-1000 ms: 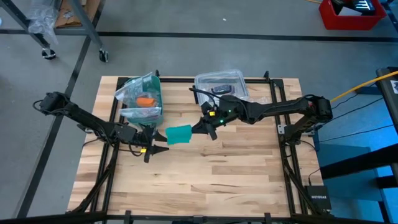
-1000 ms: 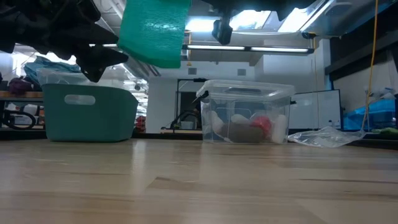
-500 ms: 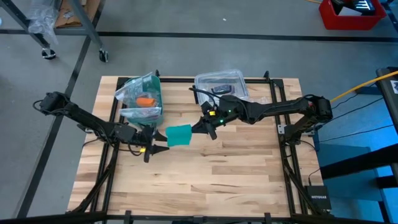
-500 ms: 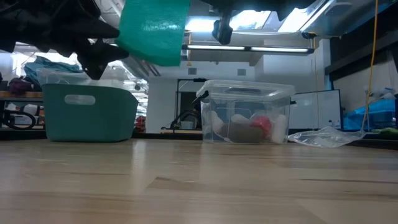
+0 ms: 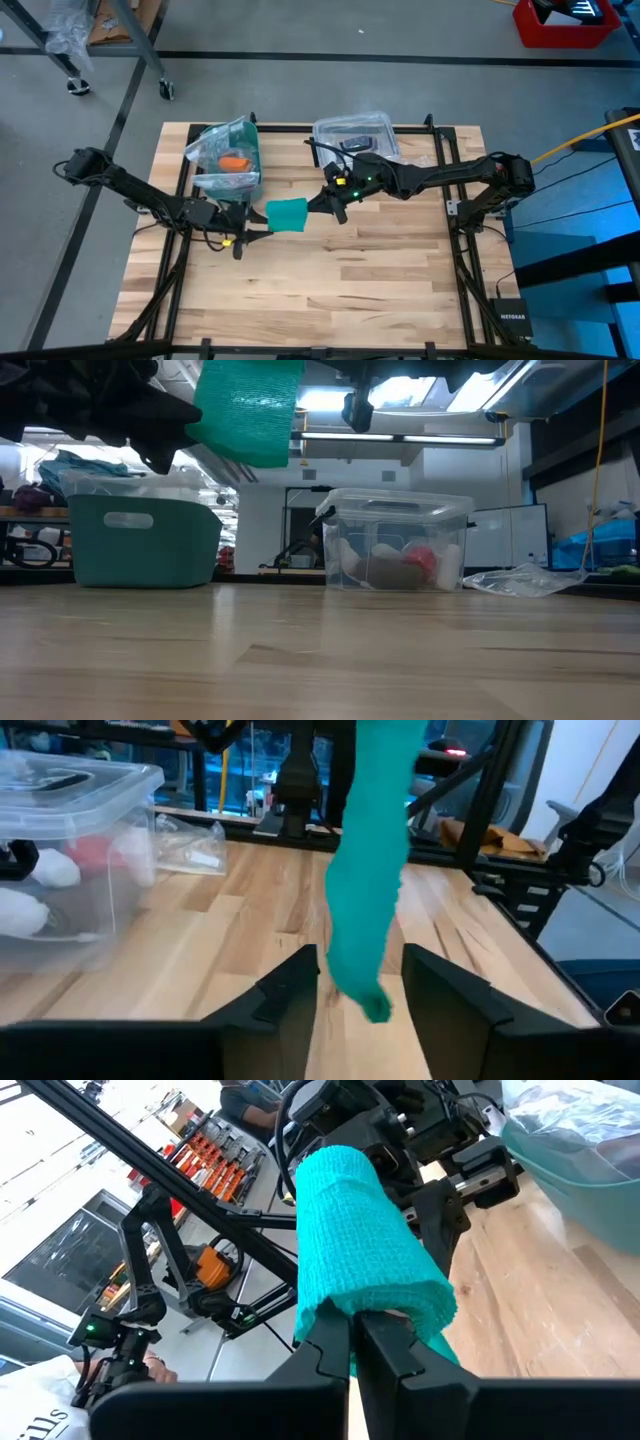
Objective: Roll bandage
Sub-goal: Roll the green bandage
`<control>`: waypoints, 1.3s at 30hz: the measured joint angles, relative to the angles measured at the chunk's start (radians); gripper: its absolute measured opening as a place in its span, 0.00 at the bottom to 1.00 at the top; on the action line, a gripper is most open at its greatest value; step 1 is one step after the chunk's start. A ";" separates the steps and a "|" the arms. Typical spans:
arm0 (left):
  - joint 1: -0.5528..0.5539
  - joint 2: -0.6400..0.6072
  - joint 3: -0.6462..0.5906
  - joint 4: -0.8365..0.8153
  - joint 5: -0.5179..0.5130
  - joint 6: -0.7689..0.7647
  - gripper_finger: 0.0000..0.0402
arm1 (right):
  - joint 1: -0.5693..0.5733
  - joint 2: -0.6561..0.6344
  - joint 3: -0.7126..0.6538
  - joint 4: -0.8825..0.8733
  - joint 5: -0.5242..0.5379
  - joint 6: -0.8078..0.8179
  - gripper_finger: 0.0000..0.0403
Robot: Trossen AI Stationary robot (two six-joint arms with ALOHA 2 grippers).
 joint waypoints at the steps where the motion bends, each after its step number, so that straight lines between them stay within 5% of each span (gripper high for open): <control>1: 0.000 0.000 0.000 0.000 0.000 0.009 0.31 | 0.000 0.000 0.000 0.000 0.000 0.000 0.01; 11: 0.000 0.000 0.000 -0.051 -0.059 0.057 0.02 | 0.007 0.000 0.000 0.040 -0.039 0.050 0.01; 23: 0.000 0.000 0.000 -0.043 -0.295 0.049 0.01 | 0.118 0.001 0.000 -0.020 -0.029 0.124 0.01; 35: 0.000 -0.001 0.000 0.258 -0.297 0.237 0.00 | 0.185 0.003 0.000 -0.130 0.149 0.121 0.01; 39: 0.000 -0.001 0.005 0.282 -0.228 0.246 0.00 | 0.190 0.014 0.000 -0.130 0.224 0.119 0.01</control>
